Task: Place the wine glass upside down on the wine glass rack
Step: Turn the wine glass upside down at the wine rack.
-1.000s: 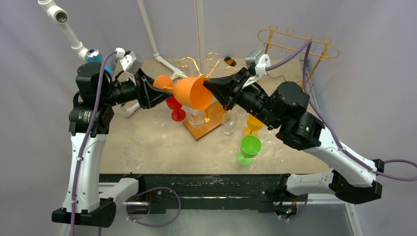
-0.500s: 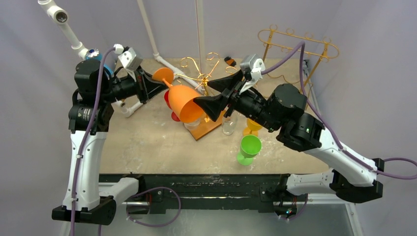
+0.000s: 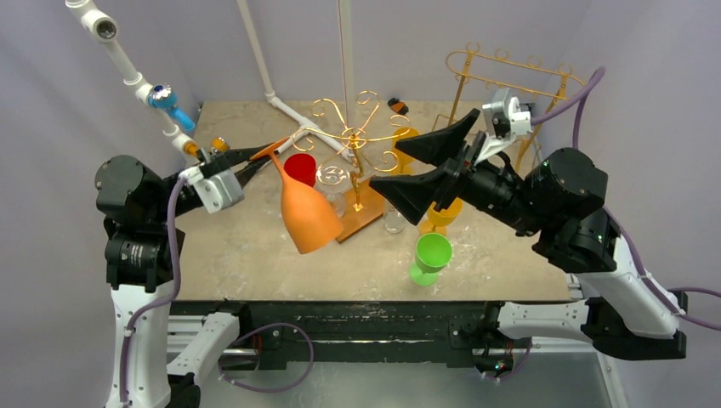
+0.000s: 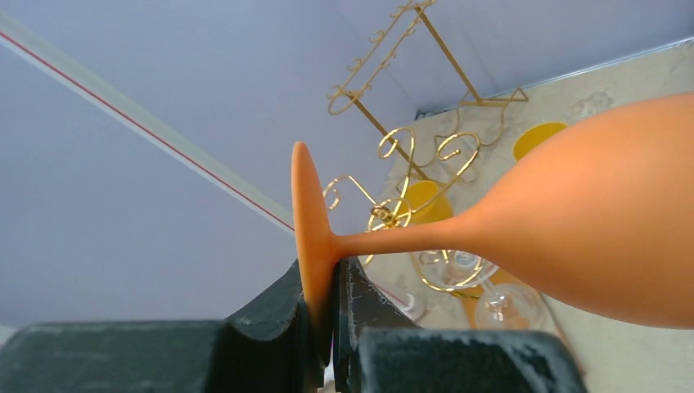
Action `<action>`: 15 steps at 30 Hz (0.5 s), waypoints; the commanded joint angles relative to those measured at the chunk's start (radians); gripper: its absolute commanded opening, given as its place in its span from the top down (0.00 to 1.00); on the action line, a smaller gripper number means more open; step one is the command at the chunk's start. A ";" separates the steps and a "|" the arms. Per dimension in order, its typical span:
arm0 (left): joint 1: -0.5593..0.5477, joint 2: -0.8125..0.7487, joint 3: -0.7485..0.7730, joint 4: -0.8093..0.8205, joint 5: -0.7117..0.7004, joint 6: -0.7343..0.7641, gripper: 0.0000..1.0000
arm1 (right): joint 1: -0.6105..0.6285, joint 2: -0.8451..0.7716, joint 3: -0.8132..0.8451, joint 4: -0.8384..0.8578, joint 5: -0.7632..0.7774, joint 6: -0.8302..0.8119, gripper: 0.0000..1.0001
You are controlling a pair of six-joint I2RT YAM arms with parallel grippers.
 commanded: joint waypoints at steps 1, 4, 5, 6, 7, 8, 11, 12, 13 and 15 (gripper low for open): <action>-0.001 -0.024 0.000 0.121 0.079 0.228 1.00 | 0.000 0.148 0.080 -0.049 -0.114 0.051 0.01; 0.000 -0.045 -0.003 0.128 0.084 0.295 1.00 | 0.000 0.196 0.065 -0.015 -0.187 0.086 0.01; 0.001 -0.053 -0.007 0.124 0.090 0.318 1.00 | -0.001 0.208 0.059 0.004 -0.218 0.098 0.01; 0.001 -0.059 -0.009 0.110 0.095 0.353 1.00 | 0.000 0.221 0.056 0.013 -0.248 0.106 0.01; 0.001 -0.066 -0.010 0.088 0.101 0.392 1.00 | 0.000 0.230 0.051 0.022 -0.271 0.114 0.01; 0.001 -0.069 -0.012 0.074 0.105 0.420 1.00 | 0.001 0.235 0.040 0.041 -0.285 0.119 0.01; 0.000 -0.076 -0.019 0.064 0.110 0.449 1.00 | 0.005 0.231 -0.010 0.095 -0.311 0.131 0.01; 0.001 -0.077 -0.022 0.063 0.110 0.456 1.00 | 0.006 0.229 -0.030 0.109 -0.320 0.136 0.01; 0.001 -0.078 -0.025 0.061 0.110 0.464 1.00 | 0.007 0.228 -0.041 0.124 -0.330 0.139 0.01; 0.001 -0.080 -0.031 0.062 0.110 0.477 1.00 | 0.011 0.228 -0.062 0.151 -0.350 0.145 0.01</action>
